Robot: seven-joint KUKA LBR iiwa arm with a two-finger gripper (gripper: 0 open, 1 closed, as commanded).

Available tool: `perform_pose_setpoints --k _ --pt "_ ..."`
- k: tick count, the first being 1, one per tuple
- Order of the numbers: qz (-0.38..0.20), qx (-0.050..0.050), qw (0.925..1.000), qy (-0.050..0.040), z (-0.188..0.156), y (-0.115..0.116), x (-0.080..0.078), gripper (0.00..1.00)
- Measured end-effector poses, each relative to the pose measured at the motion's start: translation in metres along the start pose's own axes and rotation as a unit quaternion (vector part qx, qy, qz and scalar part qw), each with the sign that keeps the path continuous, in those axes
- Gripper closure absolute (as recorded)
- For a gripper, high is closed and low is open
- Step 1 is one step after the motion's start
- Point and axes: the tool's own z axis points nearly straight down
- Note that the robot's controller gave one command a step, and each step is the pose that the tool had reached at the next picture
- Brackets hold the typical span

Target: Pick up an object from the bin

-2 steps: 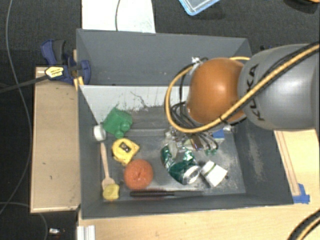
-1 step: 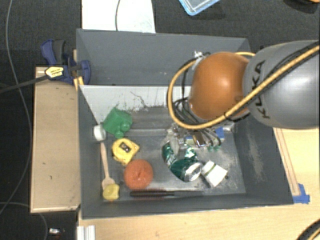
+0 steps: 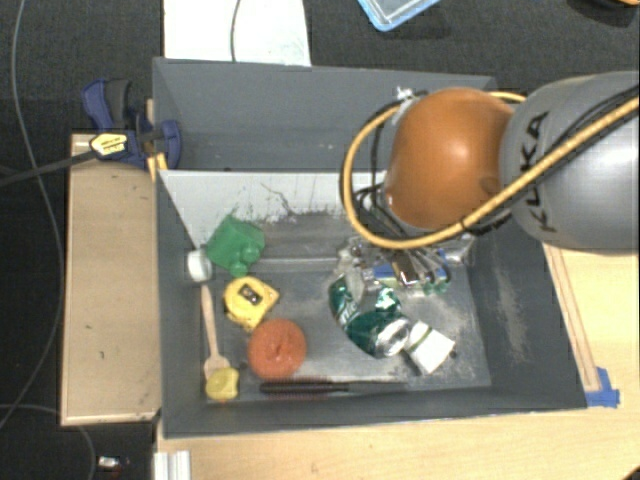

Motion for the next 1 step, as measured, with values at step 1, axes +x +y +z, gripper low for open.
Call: perform_pose_setpoints --k 1 --pt "0.0 0.0 1.0 -0.003 -0.0324 0.0 -0.0023 1.0"
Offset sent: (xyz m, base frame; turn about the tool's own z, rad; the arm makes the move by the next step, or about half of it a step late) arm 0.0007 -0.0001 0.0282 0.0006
